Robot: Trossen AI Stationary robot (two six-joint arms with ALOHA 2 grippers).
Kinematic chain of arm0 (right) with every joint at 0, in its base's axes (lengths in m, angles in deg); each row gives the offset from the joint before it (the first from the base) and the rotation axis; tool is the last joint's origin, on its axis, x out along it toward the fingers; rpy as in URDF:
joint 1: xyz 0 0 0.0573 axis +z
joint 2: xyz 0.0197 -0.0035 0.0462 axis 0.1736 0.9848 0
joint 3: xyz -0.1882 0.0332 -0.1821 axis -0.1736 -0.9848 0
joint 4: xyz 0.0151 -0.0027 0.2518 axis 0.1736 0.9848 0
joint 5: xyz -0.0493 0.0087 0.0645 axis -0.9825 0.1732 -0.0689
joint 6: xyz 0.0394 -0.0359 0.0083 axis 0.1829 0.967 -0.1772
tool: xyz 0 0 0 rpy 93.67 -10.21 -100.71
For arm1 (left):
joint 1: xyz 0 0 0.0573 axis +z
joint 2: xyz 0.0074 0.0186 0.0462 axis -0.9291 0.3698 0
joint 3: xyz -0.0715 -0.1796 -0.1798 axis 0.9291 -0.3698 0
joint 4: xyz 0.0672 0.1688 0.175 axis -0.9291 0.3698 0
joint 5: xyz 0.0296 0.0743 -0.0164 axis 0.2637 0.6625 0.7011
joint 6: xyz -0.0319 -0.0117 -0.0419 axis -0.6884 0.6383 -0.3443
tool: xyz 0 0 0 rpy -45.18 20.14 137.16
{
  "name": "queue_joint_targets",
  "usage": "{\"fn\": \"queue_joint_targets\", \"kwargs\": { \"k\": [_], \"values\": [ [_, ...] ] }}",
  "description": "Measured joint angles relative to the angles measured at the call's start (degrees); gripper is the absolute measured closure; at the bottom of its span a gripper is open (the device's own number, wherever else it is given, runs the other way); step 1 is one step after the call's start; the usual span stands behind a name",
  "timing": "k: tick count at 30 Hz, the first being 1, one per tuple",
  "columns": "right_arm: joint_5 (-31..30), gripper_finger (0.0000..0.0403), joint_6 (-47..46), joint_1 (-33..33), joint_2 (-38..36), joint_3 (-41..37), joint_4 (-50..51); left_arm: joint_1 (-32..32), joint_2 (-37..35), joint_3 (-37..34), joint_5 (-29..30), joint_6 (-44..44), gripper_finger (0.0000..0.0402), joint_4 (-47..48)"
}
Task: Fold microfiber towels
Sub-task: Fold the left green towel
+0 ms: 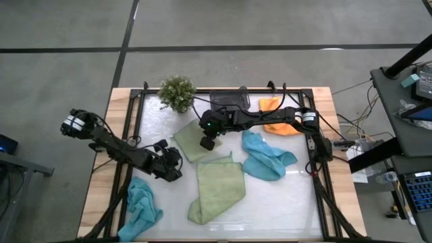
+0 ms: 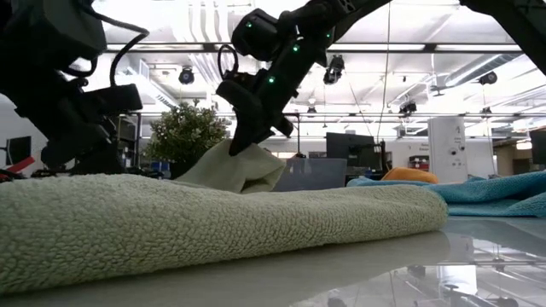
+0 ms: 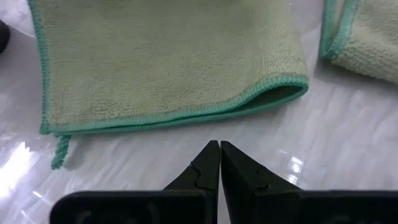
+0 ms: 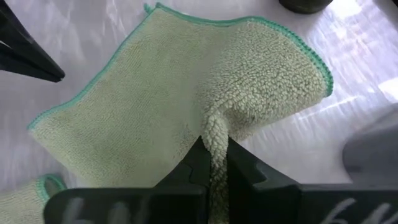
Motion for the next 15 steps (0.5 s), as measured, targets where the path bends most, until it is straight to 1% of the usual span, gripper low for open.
{"fn": "queue_joint_targets", "kwargs": {
  "k": [6, 11, 15],
  "values": [
    [-0.2, 0.0390, -0.8, 0.0, 1.3, 0.0, -0.1, 0.0, 5.4, -0.1, 1.8, 0.2, 0.0402, -6.7],
    [-0.2, 0.0390, -1.5, 0.0, 2.4, 0.1, -0.5, 0.0, 9.8, 0.0, 4.7, 0.2, 0.0402, -10.8],
    [-0.1, 0.0390, -1.6, 0.0, 2.8, 0.1, -0.5, 0.0, 11.3, 0.0, 6.1, 0.0, 0.0402, -12.5]
  ]
}}
